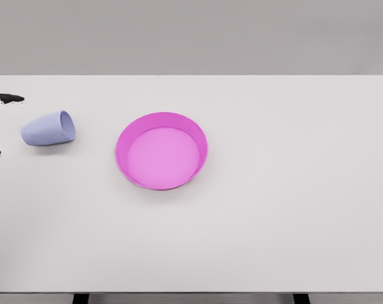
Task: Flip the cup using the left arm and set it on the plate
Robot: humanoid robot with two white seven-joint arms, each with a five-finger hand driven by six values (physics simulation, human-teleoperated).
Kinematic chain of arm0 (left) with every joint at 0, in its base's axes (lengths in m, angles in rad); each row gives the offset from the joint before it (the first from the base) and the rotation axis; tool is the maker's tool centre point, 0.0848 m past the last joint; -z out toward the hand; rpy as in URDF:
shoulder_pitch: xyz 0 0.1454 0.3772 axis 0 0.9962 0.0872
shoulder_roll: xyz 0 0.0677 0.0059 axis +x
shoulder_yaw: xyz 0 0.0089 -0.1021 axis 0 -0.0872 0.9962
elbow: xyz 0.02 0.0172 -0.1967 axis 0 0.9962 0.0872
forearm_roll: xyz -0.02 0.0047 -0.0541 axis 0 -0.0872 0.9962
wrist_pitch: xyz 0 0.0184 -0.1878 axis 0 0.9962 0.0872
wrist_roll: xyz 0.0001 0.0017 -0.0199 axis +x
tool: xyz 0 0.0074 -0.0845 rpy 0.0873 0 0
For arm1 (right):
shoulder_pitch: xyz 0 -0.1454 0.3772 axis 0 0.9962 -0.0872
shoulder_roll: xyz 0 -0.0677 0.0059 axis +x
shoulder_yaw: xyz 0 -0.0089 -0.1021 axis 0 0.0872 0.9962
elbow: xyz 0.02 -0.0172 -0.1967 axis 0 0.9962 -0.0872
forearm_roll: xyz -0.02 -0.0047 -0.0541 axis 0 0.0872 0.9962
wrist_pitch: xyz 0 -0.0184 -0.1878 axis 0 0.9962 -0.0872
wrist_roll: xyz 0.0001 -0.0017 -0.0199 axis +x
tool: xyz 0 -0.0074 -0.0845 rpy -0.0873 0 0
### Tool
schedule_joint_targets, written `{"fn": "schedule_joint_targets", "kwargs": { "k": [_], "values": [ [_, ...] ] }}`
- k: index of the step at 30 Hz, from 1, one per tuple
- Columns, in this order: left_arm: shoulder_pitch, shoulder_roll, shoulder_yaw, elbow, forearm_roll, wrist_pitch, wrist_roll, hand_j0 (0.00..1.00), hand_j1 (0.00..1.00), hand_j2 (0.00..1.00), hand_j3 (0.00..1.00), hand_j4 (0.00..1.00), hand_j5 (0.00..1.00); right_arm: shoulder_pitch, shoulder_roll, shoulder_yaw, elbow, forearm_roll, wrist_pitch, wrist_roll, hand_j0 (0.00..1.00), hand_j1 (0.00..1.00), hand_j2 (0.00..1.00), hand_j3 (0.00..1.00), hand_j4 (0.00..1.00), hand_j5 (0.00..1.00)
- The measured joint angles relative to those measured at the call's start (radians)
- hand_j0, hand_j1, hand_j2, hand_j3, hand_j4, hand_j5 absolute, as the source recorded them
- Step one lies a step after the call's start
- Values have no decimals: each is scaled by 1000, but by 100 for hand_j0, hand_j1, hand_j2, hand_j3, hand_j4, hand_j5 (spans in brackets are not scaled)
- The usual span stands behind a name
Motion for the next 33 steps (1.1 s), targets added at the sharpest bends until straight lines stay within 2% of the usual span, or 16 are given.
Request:
{"fn": "schedule_joint_targets", "kwargs": {
  "k": [9, 15, 19, 24, 33],
  "values": [
    [-15, -12, -9, 15, -91, 0, -37, 100, 100, 100, 100, 100, 100, 0, 0, 0, 0, 0, 0, 0, 100, 100, 100, 100, 100, 100],
    [-112, -32, -99, 13, -98, 63, -38, 100, 100, 100, 100, 100, 100, 0, 0, 0, 0, 0, 0, 0, 100, 100, 100, 100, 100, 100],
    [-121, -51, -136, 11, -99, 88, -39, 100, 100, 100, 100, 100, 100, 0, 0, 0, 0, 0, 0, 0, 100, 100, 100, 100, 100, 100],
    [-167, -70, -180, 13, -101, 118, -39, 100, 100, 100, 100, 100, 100, 0, 0, 0, 0, 0, 0, 0, 100, 100, 100, 100, 100, 100],
    [-180, -91, -226, 18, -103, 157, -39, 100, 100, 100, 100, 100, 100, 0, 0, 0, 0, 0, 0, 0, 100, 100, 100, 100, 100, 100]
  ]
}}
